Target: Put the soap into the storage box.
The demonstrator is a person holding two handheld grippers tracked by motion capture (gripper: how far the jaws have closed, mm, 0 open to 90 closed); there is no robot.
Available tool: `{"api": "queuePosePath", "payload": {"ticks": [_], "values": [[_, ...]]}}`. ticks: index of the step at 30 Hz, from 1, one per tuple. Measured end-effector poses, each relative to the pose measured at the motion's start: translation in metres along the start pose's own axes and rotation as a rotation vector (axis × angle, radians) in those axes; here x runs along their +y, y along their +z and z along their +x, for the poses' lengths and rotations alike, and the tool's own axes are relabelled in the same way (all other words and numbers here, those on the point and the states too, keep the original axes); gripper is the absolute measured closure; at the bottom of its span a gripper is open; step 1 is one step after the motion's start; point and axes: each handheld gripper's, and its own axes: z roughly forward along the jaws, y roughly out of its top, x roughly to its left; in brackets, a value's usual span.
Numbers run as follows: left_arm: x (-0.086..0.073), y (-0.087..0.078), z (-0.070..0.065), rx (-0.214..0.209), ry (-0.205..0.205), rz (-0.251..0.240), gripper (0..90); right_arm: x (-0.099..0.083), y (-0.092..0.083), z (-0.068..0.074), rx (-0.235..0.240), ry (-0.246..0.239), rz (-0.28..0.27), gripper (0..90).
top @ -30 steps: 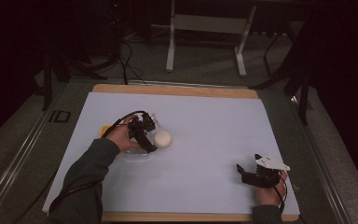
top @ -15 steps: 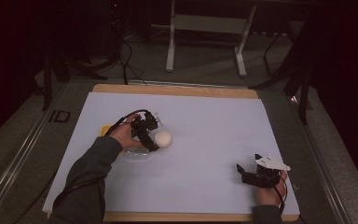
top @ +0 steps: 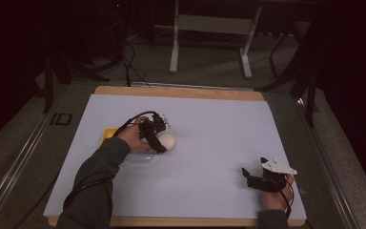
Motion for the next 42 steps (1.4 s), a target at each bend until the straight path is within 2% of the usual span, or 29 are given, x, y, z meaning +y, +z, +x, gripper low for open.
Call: {"api": "queuePosePath", "payload": {"ticks": [8, 13, 18, 22, 28, 38, 42], "values": [[0.007, 0.01, 0.003, 0.006, -0.014, -0.003, 10.9, 0.0, 0.0, 0.0, 0.002, -0.001, 0.0, 13.7], [0.009, 0.015, 0.006, -0.006, -0.028, -0.002, 11.4, 0.0, 0.0, 0.0, 0.002, -0.002, 0.0, 13.7], [0.012, 0.022, 0.005, -0.005, -0.023, -0.01, 14.0, 0.0, 0.0, 0.0, 0.004, -0.002, 0.002, 13.7], [0.015, 0.028, 0.005, -0.01, -0.022, 0.005, 14.5, 0.0, 0.0, 0.0, 0.005, -0.002, 0.002, 13.6], [0.018, 0.037, 0.008, -0.022, -0.041, 0.017, 14.5, 0.0, 0.0, 0.0, 0.006, -0.001, 0.003, 13.7], [0.021, 0.038, 0.005, -0.002, -0.015, 0.053, 16.3, 0.0, 0.0, 0.0, 0.006, -0.004, 0.004, 13.7], [0.021, 0.036, 0.003, -0.008, 0.002, 0.059, 22.3, 0.0, 0.0, 0.0, 0.006, -0.005, 0.004, 13.6]]}}
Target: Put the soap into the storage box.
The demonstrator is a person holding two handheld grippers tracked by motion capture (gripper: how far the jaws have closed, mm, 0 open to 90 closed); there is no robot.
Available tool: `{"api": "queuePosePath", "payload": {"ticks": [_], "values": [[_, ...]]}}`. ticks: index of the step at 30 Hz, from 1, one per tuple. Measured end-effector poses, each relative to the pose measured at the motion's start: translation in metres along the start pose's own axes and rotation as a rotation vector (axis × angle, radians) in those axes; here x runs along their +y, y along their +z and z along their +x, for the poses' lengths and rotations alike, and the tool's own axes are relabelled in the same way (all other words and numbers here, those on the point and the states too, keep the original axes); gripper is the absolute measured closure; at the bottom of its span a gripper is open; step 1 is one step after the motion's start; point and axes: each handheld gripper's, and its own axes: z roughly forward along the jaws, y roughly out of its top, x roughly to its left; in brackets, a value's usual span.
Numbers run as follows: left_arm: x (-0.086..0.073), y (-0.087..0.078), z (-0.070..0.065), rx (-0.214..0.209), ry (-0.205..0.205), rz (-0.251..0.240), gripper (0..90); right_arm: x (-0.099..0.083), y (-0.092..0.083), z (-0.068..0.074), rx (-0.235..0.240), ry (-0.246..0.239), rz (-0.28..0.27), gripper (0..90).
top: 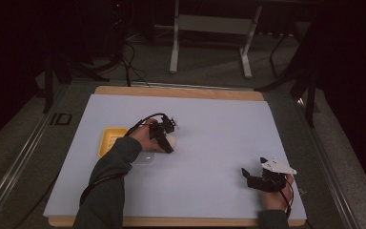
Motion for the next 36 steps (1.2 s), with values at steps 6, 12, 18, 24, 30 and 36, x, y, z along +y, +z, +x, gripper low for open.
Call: {"api": "queuePosePath", "payload": {"ticks": [6, 12, 18, 24, 30, 36], "values": [[0.0, -0.001, -0.005, 0.012, 0.012, 0.024, 23.5, 0.0, 0.0, 0.0, -0.001, -0.001, 0.001, 13.7], [-0.003, -0.004, -0.009, -0.005, 0.034, 0.074, 23.6, 0.0, 0.0, 0.0, -0.001, -0.002, 0.003, 13.7], [-0.002, -0.004, -0.011, -0.013, 0.053, 0.106, 23.5, 0.0, 0.0, 0.0, -0.002, -0.004, 0.004, 13.7], [0.0, -0.003, -0.011, -0.006, 0.064, 0.136, 21.4, 0.0, 0.0, 0.0, -0.002, -0.004, 0.004, 13.7], [0.0, -0.003, -0.012, -0.005, 0.061, 0.142, 20.6, 0.0, 0.0, 0.0, -0.002, -0.004, 0.005, 13.7], [0.003, -0.002, -0.012, -0.013, 0.065, 0.174, 22.8, 0.0, 0.0, 0.0, -0.003, -0.006, 0.005, 13.7]]}}
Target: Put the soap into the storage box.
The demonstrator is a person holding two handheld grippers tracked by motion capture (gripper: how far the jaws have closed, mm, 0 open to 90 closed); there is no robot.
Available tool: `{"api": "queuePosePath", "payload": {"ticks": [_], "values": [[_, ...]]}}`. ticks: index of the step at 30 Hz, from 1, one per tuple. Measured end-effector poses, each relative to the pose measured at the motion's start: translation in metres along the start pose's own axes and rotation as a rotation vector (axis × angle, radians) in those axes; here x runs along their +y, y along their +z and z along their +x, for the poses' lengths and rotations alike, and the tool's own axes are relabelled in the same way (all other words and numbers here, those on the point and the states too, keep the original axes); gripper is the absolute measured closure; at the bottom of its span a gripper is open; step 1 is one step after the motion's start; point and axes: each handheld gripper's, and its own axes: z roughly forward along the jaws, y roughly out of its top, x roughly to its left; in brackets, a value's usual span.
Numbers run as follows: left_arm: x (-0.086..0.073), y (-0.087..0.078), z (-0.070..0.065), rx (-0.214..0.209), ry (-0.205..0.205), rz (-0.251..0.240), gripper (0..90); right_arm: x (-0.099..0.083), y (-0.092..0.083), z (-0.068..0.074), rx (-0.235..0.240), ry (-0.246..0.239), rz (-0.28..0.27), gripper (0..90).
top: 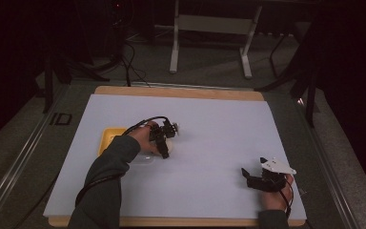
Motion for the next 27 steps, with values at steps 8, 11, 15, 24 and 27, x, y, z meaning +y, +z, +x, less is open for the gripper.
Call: {"api": "queuePosePath", "payload": {"ticks": [8, 11, 15, 24, 27], "values": [[0.003, 0.0001, 0.0008, -0.003, 0.006, 0.021, 22.8, 0.0001, 0.0001, 0.0003, 0.001, 0.001, 0.002, 13.6], [0.0033, 0.0002, 0.0006, -0.003, -0.003, 0.018, 22.9, 0.0001, 0.0002, 0.0003, 0.0, -0.001, 0.003, 13.6], [0.0032, -0.0001, 0.0005, -0.002, -0.004, 0.013, 23.8, 0.0002, 0.0003, 0.0004, 0.0, -0.001, 0.004, 13.7], [0.0045, -0.0012, -0.0019, 0.005, 0.015, 0.017, 24.2, 0.0001, 0.0003, 0.0003, 0.0, 0.0, 0.003, 13.7], [0.007, -0.0029, -0.0028, -0.003, 0.017, 0.009, 24.2, 0.0001, 0.0002, 0.0003, 0.0, -0.001, 0.003, 13.7]]}}
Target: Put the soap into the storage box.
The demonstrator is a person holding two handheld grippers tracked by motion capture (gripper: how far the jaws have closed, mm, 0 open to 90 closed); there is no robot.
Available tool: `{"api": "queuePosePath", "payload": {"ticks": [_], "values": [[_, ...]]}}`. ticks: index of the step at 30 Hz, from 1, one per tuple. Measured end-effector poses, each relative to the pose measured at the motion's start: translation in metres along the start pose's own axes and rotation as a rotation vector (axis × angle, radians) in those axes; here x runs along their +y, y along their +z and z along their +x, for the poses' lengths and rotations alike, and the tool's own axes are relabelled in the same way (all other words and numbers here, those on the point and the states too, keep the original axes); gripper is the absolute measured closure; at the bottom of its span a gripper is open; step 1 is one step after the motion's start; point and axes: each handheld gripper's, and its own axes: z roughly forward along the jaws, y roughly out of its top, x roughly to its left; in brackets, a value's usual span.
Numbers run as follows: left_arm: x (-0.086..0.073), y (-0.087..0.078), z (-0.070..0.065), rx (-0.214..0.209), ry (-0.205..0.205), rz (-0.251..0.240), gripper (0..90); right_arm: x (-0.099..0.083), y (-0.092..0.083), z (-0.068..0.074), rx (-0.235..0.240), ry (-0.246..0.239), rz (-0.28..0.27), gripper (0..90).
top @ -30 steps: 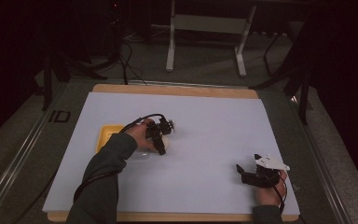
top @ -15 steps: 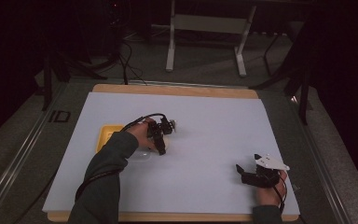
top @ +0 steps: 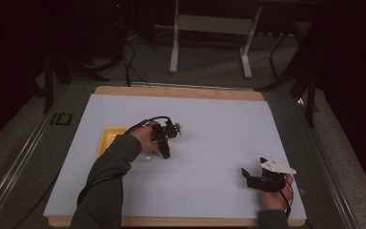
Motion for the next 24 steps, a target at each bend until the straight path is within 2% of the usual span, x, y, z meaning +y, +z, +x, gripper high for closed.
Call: {"api": "queuePosePath", "payload": {"ticks": [16, 24], "values": [[0.005, -0.025, -0.006, 0.017, 0.013, -0.027, 24.2, 0.0, 0.0, 0.0, -0.002, 0.001, -0.002, 13.7], [0.001, -0.04, -0.006, 0.019, -0.006, -0.038, 24.2, 0.0, 0.0, 0.0, -0.002, -0.001, -0.002, 13.7]]}}
